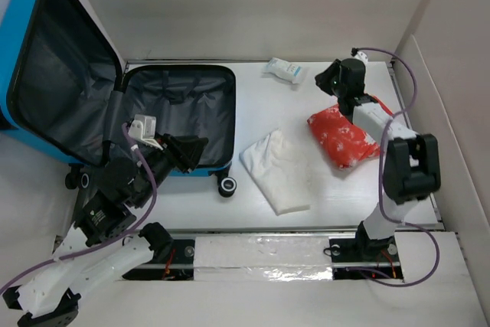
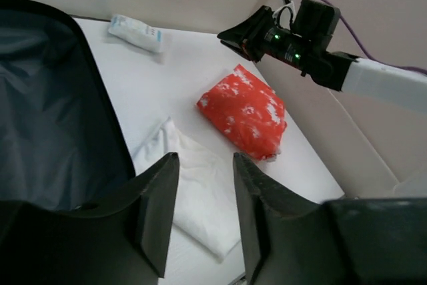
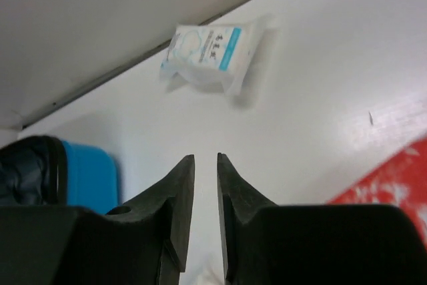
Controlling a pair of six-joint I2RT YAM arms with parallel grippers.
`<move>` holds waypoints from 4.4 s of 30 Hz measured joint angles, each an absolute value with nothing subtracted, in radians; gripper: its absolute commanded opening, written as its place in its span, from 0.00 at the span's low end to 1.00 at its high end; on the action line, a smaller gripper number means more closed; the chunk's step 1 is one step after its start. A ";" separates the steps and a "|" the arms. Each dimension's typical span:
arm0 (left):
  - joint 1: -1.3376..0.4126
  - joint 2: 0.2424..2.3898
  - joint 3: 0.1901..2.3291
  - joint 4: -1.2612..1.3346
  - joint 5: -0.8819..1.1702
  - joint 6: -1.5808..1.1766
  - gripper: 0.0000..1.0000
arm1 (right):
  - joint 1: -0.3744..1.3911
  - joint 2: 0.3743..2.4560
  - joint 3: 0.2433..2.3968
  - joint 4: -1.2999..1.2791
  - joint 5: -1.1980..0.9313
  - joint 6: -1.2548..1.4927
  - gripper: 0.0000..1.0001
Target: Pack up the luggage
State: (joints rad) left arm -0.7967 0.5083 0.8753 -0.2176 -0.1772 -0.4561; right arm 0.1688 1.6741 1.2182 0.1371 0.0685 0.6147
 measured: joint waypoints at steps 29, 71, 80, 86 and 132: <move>-0.755 0.403 0.808 -0.260 -0.199 -0.347 0.43 | 0.133 2.481 1.881 0.156 -0.065 0.964 0.00; -0.755 0.363 0.808 -0.280 -0.320 -0.365 0.45 | 0.649 2.087 1.621 0.678 -0.599 0.916 0.82; -0.754 0.477 0.809 -0.259 -0.284 -0.398 0.26 | 0.451 1.789 1.206 0.612 -0.564 0.859 0.00; -0.800 0.750 0.813 -0.098 -0.063 -0.470 0.20 | 0.255 1.184 0.849 0.608 -0.425 0.794 0.00; -1.019 2.549 2.072 0.025 -0.178 -1.233 0.23 | 0.130 0.321 0.869 -0.253 -0.272 0.479 0.98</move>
State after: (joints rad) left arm -1.0187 2.5492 2.0720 0.0246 -0.1780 -1.2327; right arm 0.1303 0.3206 0.8688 -0.2535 -0.2718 0.4789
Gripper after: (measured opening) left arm 0.349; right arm 0.993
